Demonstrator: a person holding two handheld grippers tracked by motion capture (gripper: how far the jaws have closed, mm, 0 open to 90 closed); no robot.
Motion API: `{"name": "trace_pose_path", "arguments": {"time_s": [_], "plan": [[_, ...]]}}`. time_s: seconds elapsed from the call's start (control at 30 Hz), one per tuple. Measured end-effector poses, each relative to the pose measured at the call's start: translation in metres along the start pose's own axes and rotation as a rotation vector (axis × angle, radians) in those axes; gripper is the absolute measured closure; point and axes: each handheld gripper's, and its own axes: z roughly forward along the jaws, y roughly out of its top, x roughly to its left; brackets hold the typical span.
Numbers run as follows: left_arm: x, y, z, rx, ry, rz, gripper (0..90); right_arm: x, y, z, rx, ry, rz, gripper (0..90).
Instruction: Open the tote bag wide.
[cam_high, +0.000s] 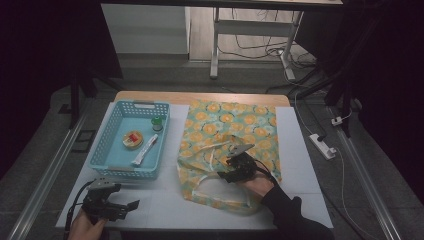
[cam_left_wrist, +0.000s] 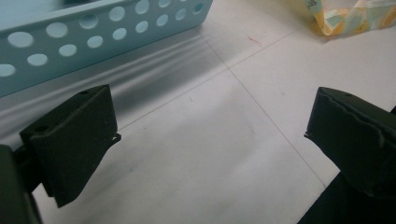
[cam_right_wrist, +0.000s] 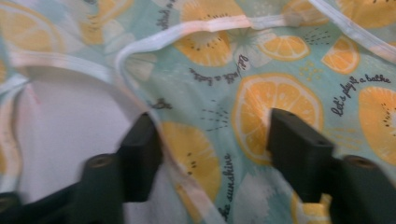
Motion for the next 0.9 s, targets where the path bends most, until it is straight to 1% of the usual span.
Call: {"name": "trace_pose_path", "arguments": {"time_s": [0.07,0.2,0.3,0.43,0.57,0.63,0.8,0.9], "plan": [[0.0,0.0,0.0,0.0,0.0,0.001,1.8,0.0,0.0,-0.001,-0.004,0.013,0.002,51.4],[0.0,0.0,0.0,-0.001,0.0,0.001,1.8,0.0,0.002,-0.006,-0.022,0.032,0.002,63.2],[0.0,0.0,0.0,0.0,-0.001,0.001,1.8,-0.001,0.004,-0.011,-0.037,0.05,0.015,65.5],[0.0,0.0,0.0,-0.001,0.001,0.002,1.9,-0.002,0.006,-0.013,-0.033,0.065,0.03,63.2],[0.0,0.0,0.0,-0.002,0.001,0.002,1.8,-0.004,0.006,-0.011,-0.021,0.072,0.046,56.4],[0.0,0.0,0.0,-0.001,0.001,0.003,1.8,-0.004,0.006,-0.009,-0.018,0.061,0.045,54.2],[-0.001,0.0,0.0,0.0,0.001,0.004,1.9,-0.006,0.008,-0.012,-0.035,0.02,0.043,55.1],[-0.001,0.0,0.0,0.002,0.0,0.005,1.9,-0.01,0.008,-0.013,-0.036,0.012,0.064,55.0]]}}
